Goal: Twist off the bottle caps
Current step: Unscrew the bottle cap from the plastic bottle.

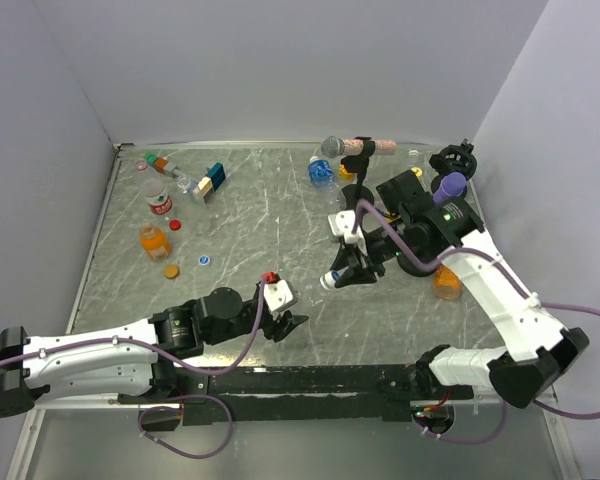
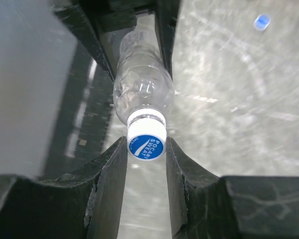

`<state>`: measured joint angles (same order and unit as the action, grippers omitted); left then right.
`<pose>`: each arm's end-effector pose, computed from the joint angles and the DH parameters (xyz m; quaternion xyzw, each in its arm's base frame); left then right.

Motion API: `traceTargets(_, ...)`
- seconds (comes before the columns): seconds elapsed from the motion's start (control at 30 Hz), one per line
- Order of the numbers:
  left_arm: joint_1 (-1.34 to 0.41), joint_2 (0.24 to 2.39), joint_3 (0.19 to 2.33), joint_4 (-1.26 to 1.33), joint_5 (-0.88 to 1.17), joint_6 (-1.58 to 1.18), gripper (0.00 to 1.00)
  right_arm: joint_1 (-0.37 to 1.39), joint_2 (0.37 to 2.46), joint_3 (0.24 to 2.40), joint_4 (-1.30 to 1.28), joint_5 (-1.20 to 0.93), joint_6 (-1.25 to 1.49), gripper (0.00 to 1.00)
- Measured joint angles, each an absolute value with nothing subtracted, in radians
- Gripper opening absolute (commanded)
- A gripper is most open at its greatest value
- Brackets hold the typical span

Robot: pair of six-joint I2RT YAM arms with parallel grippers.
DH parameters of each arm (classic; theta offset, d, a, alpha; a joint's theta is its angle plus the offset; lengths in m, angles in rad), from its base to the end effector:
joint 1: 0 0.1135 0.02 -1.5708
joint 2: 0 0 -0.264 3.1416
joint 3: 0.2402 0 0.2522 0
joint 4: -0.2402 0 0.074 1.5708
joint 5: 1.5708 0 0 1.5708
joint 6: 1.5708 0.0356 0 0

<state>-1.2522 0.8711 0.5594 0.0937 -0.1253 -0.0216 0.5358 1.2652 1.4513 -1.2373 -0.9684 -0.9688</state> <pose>0.0695 -0.1964 0.2738 0.4172 0.6582 -0.3323 0.5313 0.1716 0.1360 0.3878 -0.6718 0.5428 0.3905 0.3187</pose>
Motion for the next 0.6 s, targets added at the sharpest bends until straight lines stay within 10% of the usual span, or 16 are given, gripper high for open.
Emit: traceTargets(0.6,-1.227,0.852,0.559,0.084,-0.079,-0.022,0.01,0.532,1.187,1.450,-1.199,-0.944,-1.092,0.21)
